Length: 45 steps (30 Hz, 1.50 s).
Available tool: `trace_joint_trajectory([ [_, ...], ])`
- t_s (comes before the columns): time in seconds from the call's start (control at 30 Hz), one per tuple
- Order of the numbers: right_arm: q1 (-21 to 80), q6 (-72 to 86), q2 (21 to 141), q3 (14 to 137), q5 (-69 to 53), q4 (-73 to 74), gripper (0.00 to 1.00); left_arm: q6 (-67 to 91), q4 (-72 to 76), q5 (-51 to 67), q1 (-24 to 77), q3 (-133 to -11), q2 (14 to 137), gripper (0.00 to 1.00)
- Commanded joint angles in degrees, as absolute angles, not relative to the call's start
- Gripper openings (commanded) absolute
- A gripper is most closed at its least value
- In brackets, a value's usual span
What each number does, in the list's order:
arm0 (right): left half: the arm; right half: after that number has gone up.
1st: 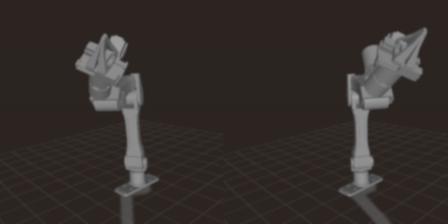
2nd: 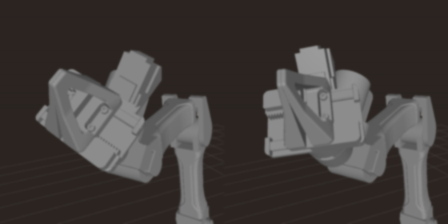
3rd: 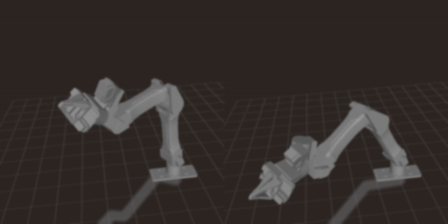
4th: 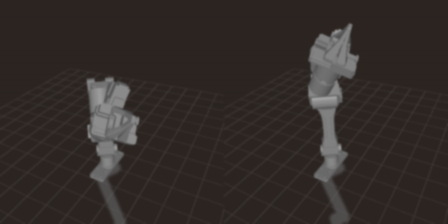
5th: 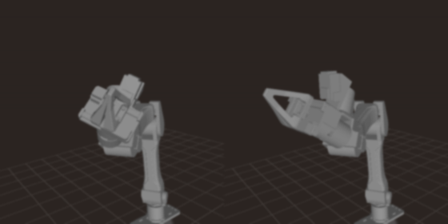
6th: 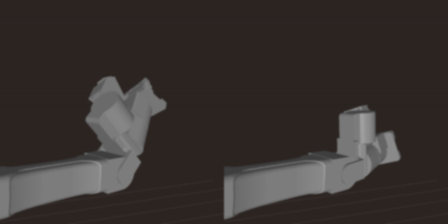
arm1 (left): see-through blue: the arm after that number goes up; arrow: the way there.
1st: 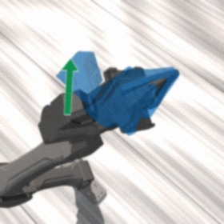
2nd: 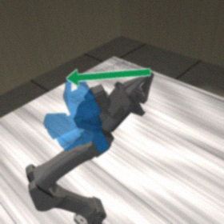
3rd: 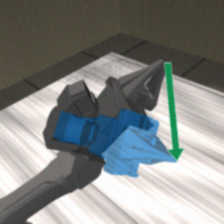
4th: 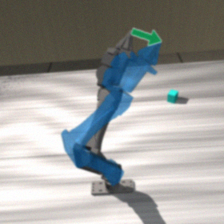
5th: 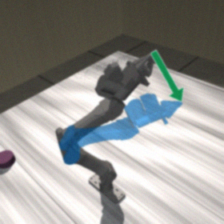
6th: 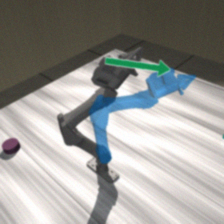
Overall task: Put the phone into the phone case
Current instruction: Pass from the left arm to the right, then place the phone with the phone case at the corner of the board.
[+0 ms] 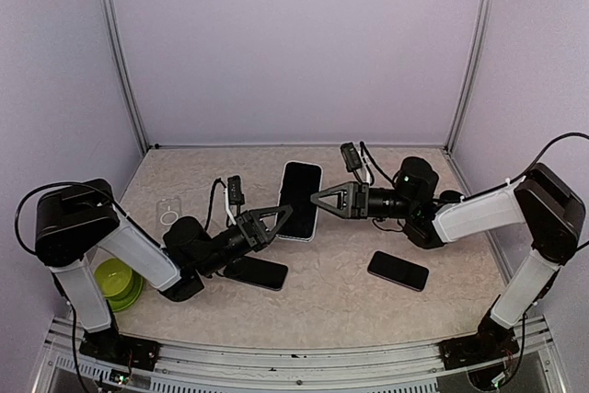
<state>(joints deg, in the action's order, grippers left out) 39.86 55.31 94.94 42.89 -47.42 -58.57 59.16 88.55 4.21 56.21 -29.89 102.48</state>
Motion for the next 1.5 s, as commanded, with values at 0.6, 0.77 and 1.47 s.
trace_joint_trajectory([
  [0.6, 39.8, 51.7, 94.6, 48.4, -50.3, -46.4, 0.00, 56.6, 88.7, 5.3, 57.2, -30.5, 100.1, 0.47],
  [0.77, 37.0, 49.5, 92.6, 48.9, -51.6, -41.2, 0.00, 55.7, 84.4, 7.5, 56.0, -28.3, 97.1, 0.51],
  [1.47, 24.7, 29.2, 98.0, 69.3, -45.5, 1.1, 0.00, 45.2, 58.5, 4.2, 53.0, -21.1, 76.1, 0.94],
])
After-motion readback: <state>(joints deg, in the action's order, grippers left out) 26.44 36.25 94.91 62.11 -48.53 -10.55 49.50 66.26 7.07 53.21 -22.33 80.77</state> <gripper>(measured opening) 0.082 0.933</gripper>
